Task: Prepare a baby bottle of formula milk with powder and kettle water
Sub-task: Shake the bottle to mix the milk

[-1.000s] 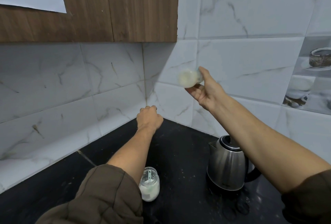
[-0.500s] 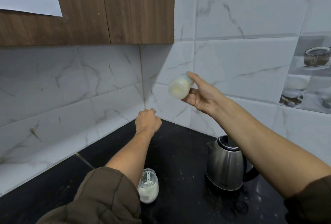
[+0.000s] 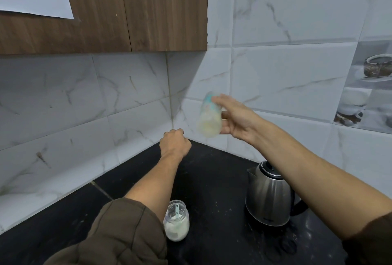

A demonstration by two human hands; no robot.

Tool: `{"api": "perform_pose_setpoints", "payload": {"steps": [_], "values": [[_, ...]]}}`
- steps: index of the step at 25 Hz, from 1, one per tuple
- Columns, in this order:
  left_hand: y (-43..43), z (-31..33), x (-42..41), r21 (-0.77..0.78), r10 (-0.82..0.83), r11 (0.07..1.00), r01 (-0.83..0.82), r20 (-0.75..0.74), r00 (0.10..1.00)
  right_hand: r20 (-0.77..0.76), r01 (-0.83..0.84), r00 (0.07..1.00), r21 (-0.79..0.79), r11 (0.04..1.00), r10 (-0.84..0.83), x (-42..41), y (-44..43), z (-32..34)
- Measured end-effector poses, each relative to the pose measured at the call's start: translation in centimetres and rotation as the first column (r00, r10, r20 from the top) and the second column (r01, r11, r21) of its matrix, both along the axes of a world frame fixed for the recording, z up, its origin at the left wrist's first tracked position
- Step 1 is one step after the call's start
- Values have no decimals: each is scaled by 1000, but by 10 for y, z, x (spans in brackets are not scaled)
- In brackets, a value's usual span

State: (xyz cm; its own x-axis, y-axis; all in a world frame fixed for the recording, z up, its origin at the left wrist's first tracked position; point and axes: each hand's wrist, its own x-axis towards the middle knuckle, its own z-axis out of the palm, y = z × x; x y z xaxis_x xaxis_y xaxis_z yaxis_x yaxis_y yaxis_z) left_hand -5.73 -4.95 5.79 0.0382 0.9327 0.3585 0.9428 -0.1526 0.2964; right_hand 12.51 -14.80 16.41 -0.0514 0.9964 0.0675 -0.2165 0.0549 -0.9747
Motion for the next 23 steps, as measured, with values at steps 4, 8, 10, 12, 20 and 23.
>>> {"api": "perform_pose_setpoints", "payload": {"steps": [4, 8, 10, 12, 20, 23], "values": [[1, 1, 2, 11, -14, 1000, 14, 2, 1000, -22, 35, 999, 79, 996, -33, -1, 4, 1], [5, -2, -4, 12, 8, 1000, -8, 5, 1000, -238, 231, 944, -22, 973, -230, 8, 16, 14], [7, -3, -4, 10, 7, 1000, -8, 11, 1000, -73, 106, 992, 22, 994, -104, 3, 12, 9], [7, -1, -1, 13, 5, 1000, -6, 15, 1000, 80, -43, 996, 82, 996, 36, -3, 7, 2], [13, 1, 1, 15, -3, 1000, 3, 28, 1000, -118, 155, 981, -1, 988, -154, -1, 15, 9], [11, 1, 4, 5, -4, 1000, 4, 26, 1000, 80, -60, 995, 98, 993, 52, -9, 6, 2]]}}
